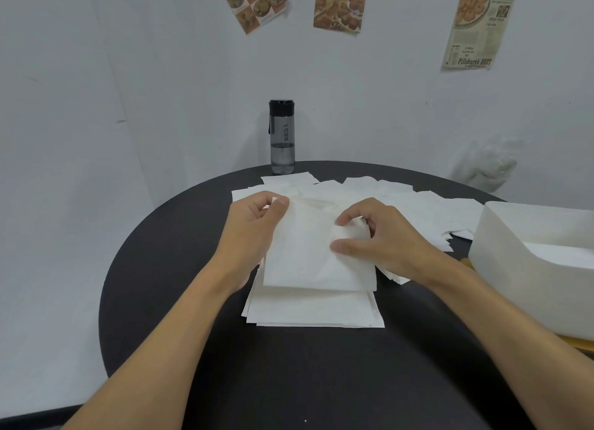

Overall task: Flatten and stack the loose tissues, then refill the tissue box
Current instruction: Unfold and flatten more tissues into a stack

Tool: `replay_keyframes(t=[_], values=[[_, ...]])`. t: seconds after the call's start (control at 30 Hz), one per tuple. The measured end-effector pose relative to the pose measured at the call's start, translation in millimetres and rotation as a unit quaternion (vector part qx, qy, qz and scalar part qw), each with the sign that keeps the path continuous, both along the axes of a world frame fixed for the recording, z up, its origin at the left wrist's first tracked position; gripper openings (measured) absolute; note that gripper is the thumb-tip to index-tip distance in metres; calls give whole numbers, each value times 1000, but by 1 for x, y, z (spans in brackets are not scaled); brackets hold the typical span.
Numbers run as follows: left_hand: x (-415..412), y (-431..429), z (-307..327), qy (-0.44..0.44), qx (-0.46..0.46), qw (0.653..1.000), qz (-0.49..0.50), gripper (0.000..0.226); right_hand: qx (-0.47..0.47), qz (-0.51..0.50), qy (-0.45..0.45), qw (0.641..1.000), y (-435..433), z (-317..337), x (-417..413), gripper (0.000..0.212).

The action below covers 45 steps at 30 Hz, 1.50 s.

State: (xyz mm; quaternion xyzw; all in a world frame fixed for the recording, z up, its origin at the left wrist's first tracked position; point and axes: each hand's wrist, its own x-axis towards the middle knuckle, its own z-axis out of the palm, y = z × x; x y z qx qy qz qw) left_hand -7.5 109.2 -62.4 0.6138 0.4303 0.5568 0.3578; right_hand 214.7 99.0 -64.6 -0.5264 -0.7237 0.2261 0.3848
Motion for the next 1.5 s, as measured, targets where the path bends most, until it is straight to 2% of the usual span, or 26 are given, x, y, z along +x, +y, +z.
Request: replay_keyframes(t=[0.17, 0.3, 0.43, 0.53, 0.6, 0.67, 0.73, 0.8, 0.9, 1.0, 1.13, 1.2, 1.27, 1.33, 1.5], values=[[2, 0, 1, 4, -14, 1000, 0, 35, -3, -9, -26, 1000, -1, 3, 0, 17], [-1, 4, 0, -5, -29, 999, 28, 38, -3, -7, -30, 1000, -5, 10, 3, 17], [-7, 10, -1, -42, -56, 997, 40, 39, 26, -54, -9, 998, -3, 11, 12, 17], [-6, 8, -1, -47, -58, 997, 16, 33, 38, -75, 48, 995, 0, 11, 14, 9], [-6, 7, -3, -34, -52, 998, -12, 30, 15, -50, 123, 991, -1, 13, 13, 19], [-5, 4, -3, -9, -56, 997, -45, 26, 7, -22, 157, 987, -4, 13, 9, 26], [-3, 0, -1, 7, -72, 995, -73, 25, 17, -15, 126, 992, -6, 12, 4, 17], [-1, -5, 2, -1, -94, 990, -108, 27, 19, -24, 58, 998, -6, 10, 0, 11], [2, -11, 8, -15, -121, 983, -135, 29, 32, -40, -27, 998, -5, 4, -2, 14], [2, -13, 8, -24, -131, 982, -135, 29, 39, -58, -33, 997, -5, 1, -4, 15], [5, -17, 5, 101, -50, 985, -134, 69, 52, -59, -82, 994, -5, 1, -5, 6], [6, -18, 4, 134, -22, 984, -119, 75, 72, -47, -88, 992, -6, 1, -5, 31], [9, -19, 4, 151, -7, 982, -113, 75, 110, -27, -61, 992, -7, 3, -9, 44], [11, -20, 4, 158, -3, 980, -118, 74, 162, -15, -39, 986, -6, 1, -15, 39], [14, -20, 2, 171, -1, 978, -119, 73, 289, -17, -82, 954, 1, -6, -20, 21]])
